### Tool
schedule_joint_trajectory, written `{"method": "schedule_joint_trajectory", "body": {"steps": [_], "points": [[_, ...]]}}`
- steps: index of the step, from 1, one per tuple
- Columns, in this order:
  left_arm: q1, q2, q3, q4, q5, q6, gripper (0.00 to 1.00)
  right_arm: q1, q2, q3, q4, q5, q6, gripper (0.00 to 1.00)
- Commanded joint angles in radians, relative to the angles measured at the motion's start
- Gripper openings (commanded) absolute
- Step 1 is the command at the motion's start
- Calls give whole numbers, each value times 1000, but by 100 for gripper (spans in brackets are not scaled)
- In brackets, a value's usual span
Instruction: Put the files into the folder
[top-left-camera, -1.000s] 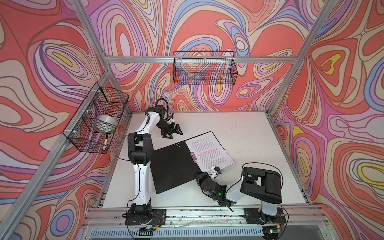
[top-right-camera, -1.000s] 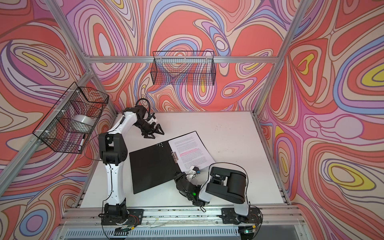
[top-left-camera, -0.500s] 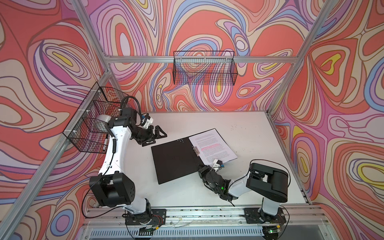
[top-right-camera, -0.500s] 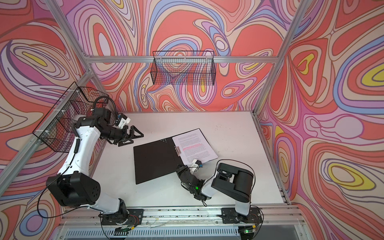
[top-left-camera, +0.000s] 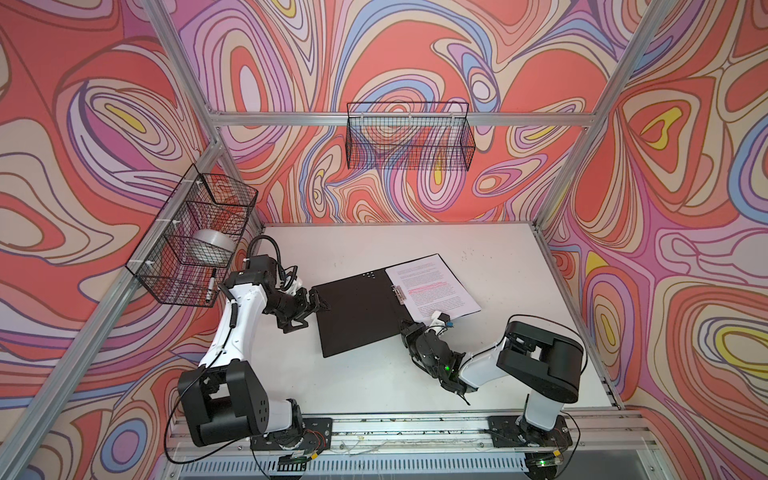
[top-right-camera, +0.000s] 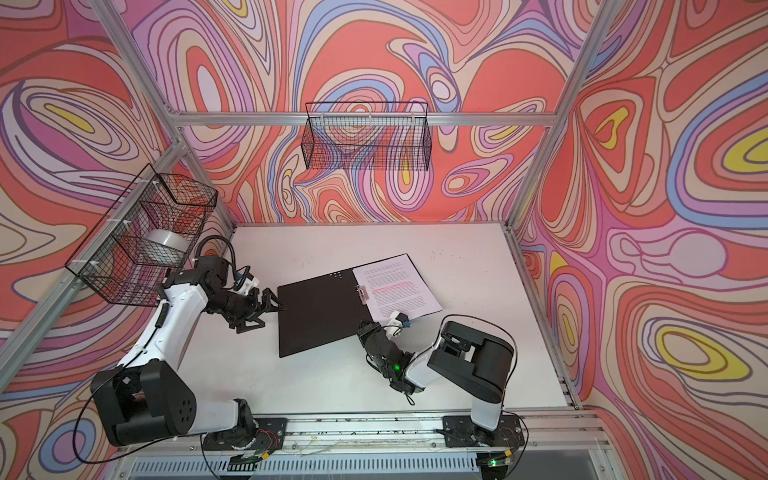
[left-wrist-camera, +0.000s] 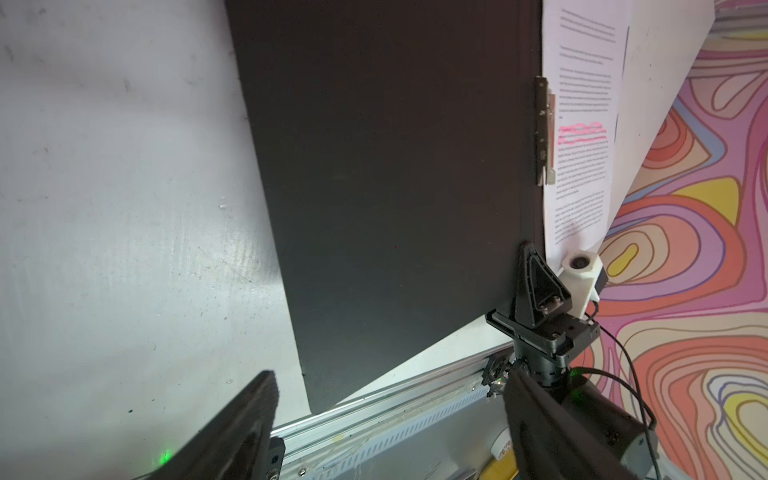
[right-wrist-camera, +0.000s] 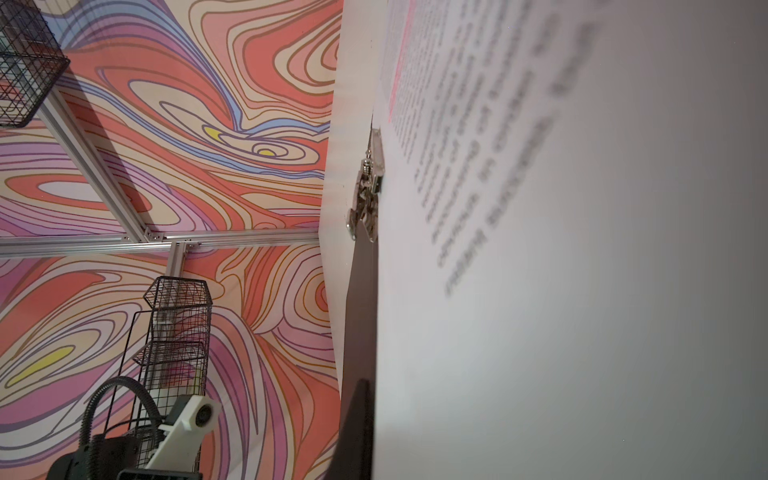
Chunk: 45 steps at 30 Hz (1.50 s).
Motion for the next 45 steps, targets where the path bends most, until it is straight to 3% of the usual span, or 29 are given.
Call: {"method": "schedule_joint_trajectory", "body": {"steps": [1, 5, 10, 16, 22, 26, 33, 40, 43, 45], "points": [[25, -20, -53, 26, -54, -47, 83, -16, -23, 32, -26, -16, -14, 5], [25, -11, -120, 78, -4, -68, 92, -26, -24, 42, -29, -33, -12, 6], [24, 59, -144, 118, 49, -90, 92, -31, 29, 43, 52, -50, 17, 6], [24, 186, -132, 154, 135, -79, 84, -32, 107, 37, 156, -60, 56, 6], [26, 254, -116, 165, 107, -35, 74, -33, 89, 37, 133, -60, 48, 7], [25, 269, -110, 191, 164, -33, 69, -33, 82, 35, 121, -62, 49, 7], [26, 267, -104, 197, 224, -18, 49, -32, 120, 35, 159, -70, 71, 8], [24, 251, -93, 193, 248, -26, 10, -33, 153, 36, 194, -78, 88, 12], [25, 252, -73, 173, 260, -23, 0, -31, 158, 37, 197, -82, 89, 17], [24, 256, -52, 154, 259, -14, 0, -30, 161, 43, 196, -89, 92, 26]]}}
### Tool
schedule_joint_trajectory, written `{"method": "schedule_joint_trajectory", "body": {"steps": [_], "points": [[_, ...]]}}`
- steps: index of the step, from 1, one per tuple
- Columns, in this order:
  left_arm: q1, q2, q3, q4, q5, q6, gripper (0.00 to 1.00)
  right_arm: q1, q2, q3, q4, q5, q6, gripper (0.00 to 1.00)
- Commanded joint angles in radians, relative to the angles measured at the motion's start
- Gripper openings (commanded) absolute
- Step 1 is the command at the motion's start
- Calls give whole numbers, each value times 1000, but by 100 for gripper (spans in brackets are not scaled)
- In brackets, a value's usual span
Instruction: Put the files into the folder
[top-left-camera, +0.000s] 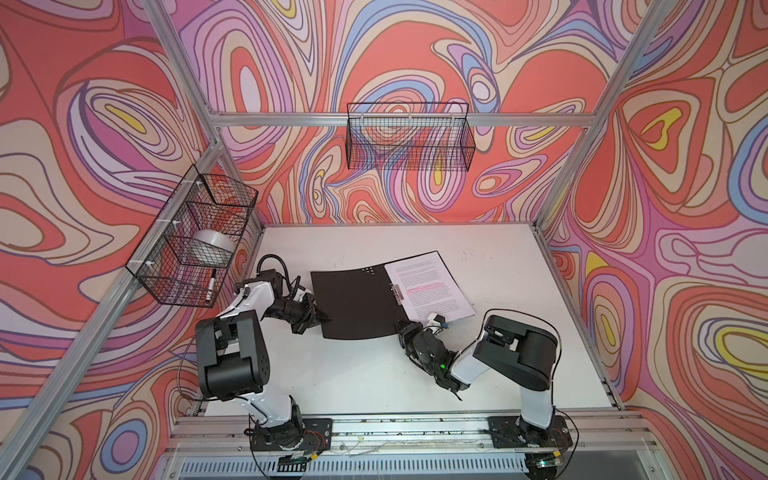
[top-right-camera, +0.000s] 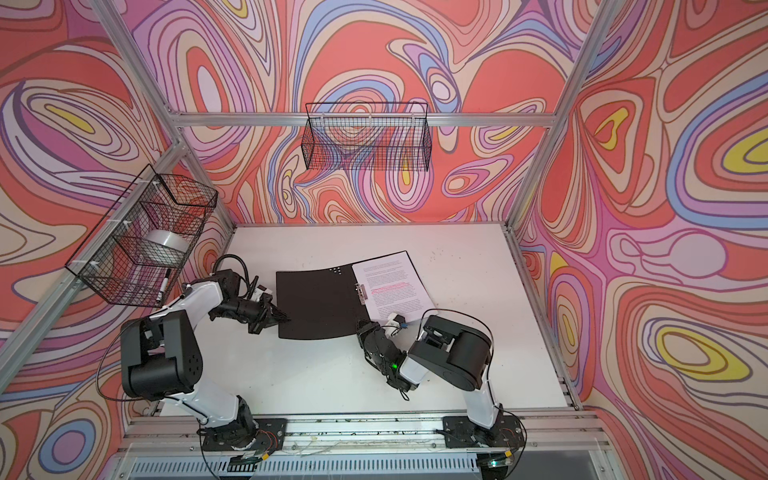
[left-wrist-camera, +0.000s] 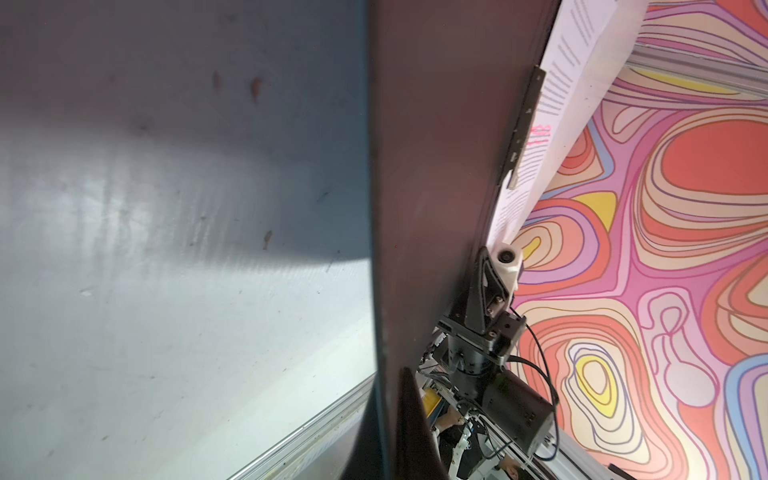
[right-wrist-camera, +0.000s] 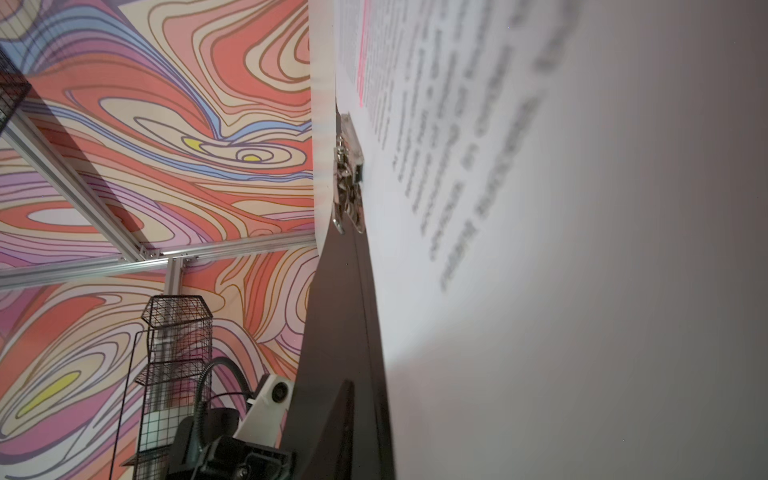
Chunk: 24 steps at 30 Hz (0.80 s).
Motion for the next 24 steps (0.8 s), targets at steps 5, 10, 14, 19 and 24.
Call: {"method": "schedule_joint_trajectory", "body": {"steps": [5, 10, 14, 19, 24], "points": [[-1, -8, 92, -47, -41, 3, 0, 18, 4, 35, 18, -38, 22, 45], [0, -7, 172, -30, -58, -27, 0, 47, 7, 42, 7, -47, 46, 53], [-3, 2, 257, -37, -81, -31, 0, 83, 21, 46, 10, -56, 83, 54], [-29, 9, 353, -51, -136, -9, 0, 141, 47, 82, -60, -102, 161, 55], [-77, 35, 437, -112, -227, 60, 0, 164, 12, 66, -57, -140, 168, 55]]}}
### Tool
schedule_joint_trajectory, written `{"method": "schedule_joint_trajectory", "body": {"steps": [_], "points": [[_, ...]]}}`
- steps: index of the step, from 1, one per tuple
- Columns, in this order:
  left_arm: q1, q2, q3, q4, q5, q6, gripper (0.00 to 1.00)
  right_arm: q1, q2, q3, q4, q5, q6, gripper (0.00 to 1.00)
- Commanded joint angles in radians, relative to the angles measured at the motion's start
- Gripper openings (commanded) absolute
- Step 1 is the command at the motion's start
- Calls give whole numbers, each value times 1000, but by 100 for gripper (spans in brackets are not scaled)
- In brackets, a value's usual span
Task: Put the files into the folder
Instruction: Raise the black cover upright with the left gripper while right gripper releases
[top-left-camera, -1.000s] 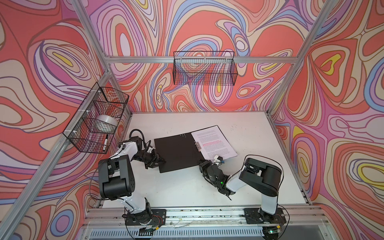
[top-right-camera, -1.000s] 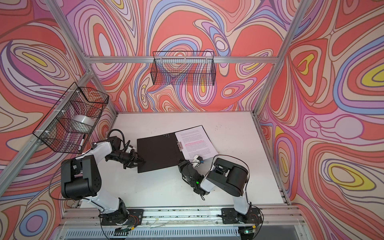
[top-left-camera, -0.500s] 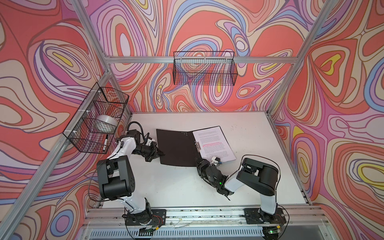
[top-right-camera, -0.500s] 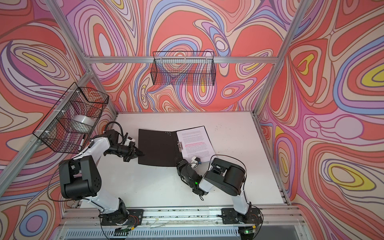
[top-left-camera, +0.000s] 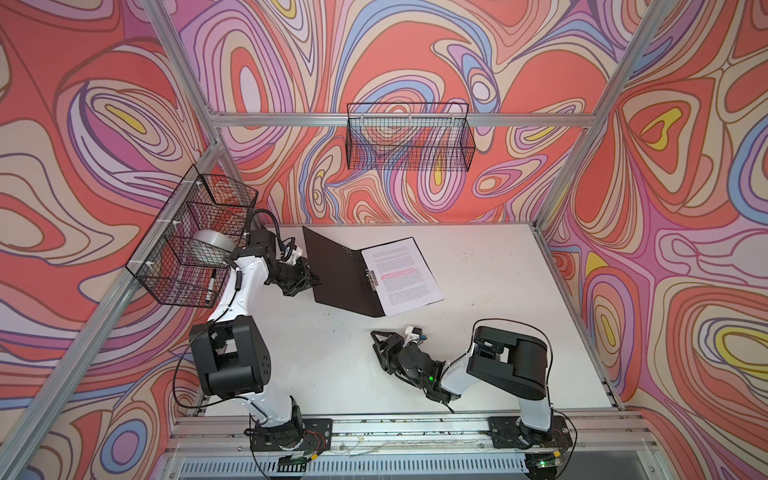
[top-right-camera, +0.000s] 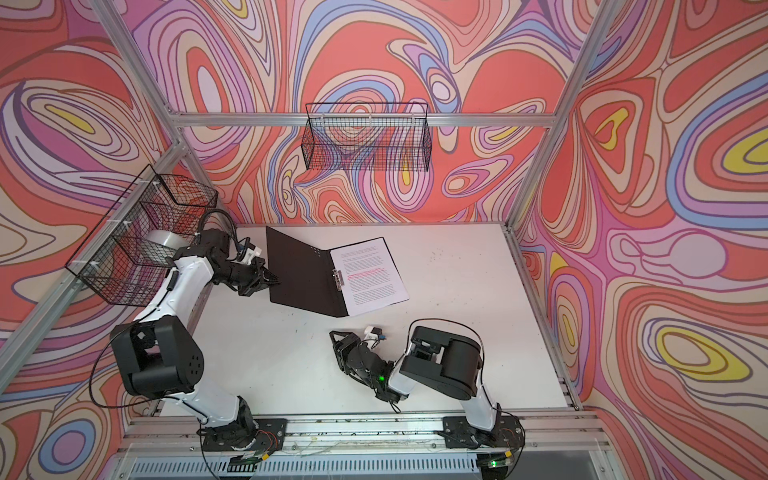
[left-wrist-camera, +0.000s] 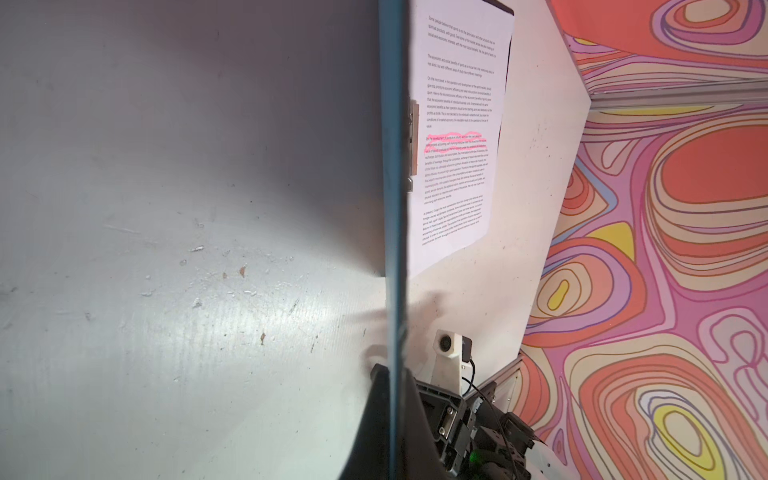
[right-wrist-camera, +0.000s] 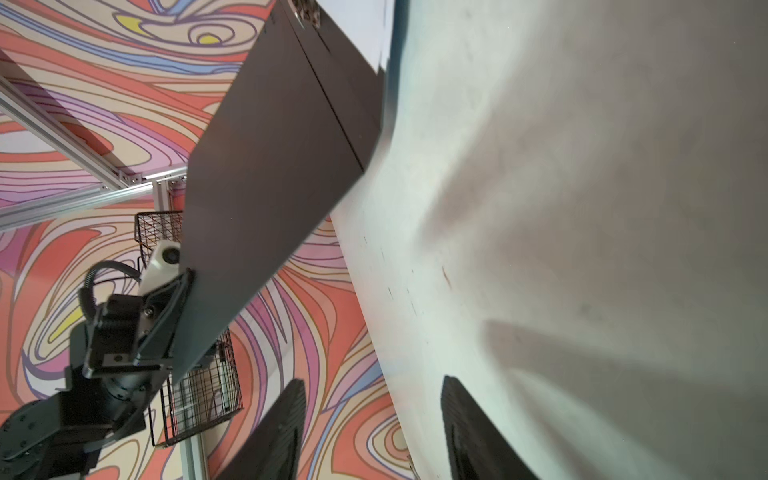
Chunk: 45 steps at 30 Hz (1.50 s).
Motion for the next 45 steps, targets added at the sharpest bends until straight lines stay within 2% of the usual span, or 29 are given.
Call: {"method": "schedule_joint_trajectory", "body": {"steps": [1, 3, 7, 12, 18, 24, 29, 39, 45], "points": [[-29, 28, 62, -78, -62, 66, 0, 5, -55, -17, -52, -37, 0, 55], [-36, 38, 99, -113, -92, 92, 0, 4, -149, -32, -154, -41, -43, 55], [-48, 63, 181, -206, -145, 178, 0, -12, -416, -41, -493, -39, -161, 57], [-64, 66, 256, -293, -204, 290, 0, -142, -700, 15, -975, -114, -315, 62], [-109, 51, 324, -374, -294, 431, 0, -342, -860, 18, -1152, -242, -438, 62], [-174, 74, 400, -489, -382, 507, 0, -507, -837, 83, -1244, -380, -566, 64], [-201, 103, 440, -508, -396, 467, 0, -608, -740, 124, -1272, -450, -666, 65], [-253, 134, 450, -520, -407, 402, 0, -741, -589, 85, -1188, -552, -711, 66], [-289, 143, 484, -550, -380, 387, 13, -778, -455, 135, -1159, -641, -759, 68]]}}
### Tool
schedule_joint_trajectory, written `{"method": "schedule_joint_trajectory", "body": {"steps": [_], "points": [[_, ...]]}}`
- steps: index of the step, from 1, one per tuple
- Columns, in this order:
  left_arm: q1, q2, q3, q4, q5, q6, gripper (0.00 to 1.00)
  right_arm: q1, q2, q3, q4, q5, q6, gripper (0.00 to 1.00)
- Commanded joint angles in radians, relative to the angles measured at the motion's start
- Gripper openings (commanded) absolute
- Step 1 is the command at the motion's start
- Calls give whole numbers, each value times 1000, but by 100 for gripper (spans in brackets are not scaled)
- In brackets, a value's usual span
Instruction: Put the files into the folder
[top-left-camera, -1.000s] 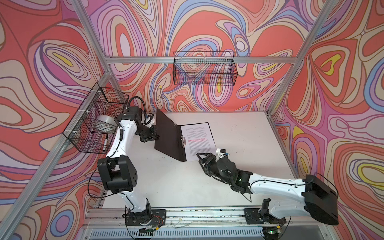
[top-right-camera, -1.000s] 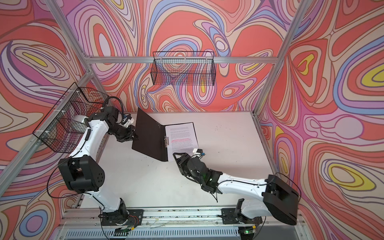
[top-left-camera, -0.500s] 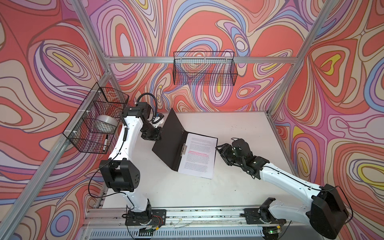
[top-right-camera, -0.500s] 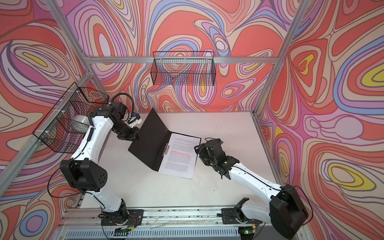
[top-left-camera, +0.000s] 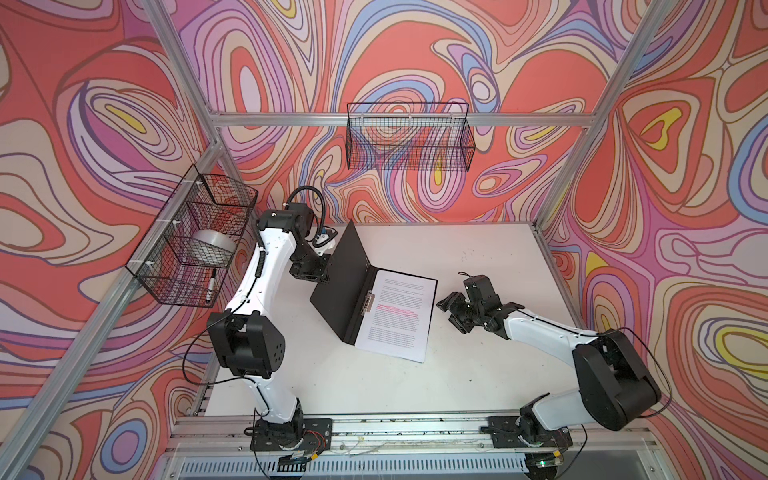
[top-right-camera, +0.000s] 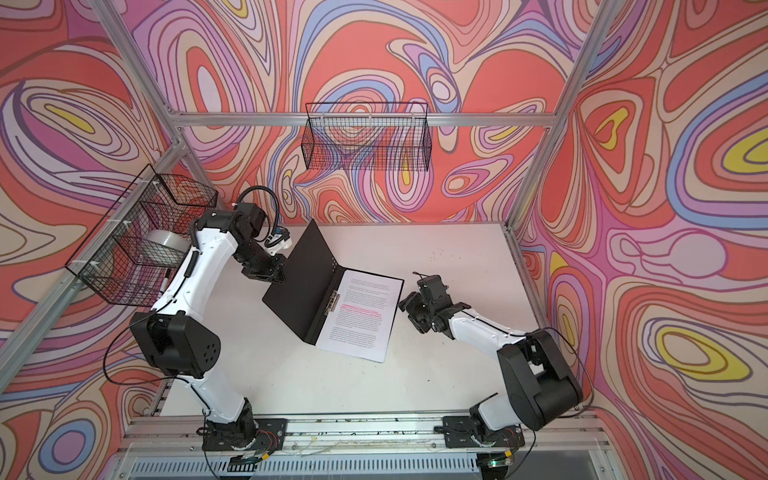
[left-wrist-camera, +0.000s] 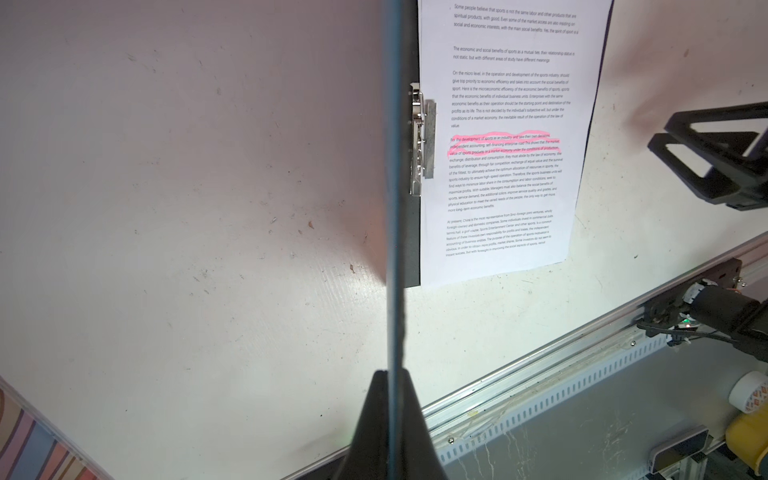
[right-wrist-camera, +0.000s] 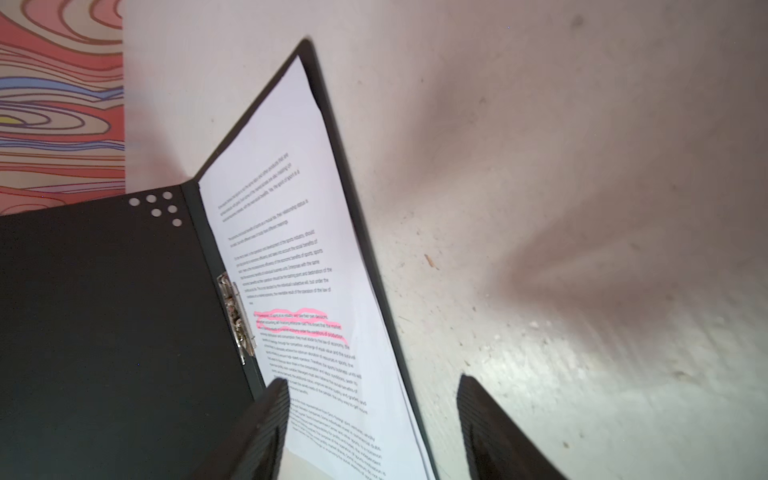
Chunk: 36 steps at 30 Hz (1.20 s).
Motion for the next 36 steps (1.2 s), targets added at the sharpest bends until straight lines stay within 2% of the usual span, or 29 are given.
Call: {"method": "schedule_joint_trajectory", "body": {"steps": [1, 6, 11, 17, 31, 36], "points": [[-22, 17, 37, -75, 39, -10, 14, -20, 59, 37, 45, -80, -45, 68], [-42, 31, 91, -115, 98, -24, 30, -40, 122, 45, 96, -116, -40, 69], [-63, 38, 117, -134, 163, -32, 39, -65, 164, 41, 158, -164, -22, 69], [-91, 47, 123, -139, 319, -33, 49, -98, 175, 14, 231, -180, 23, 69], [-135, 97, 163, -106, 622, -29, 57, -106, 138, 51, 266, -209, 51, 69], [-139, 109, 143, -77, 676, -36, 59, -106, 100, 49, 251, -209, 50, 69]]}}
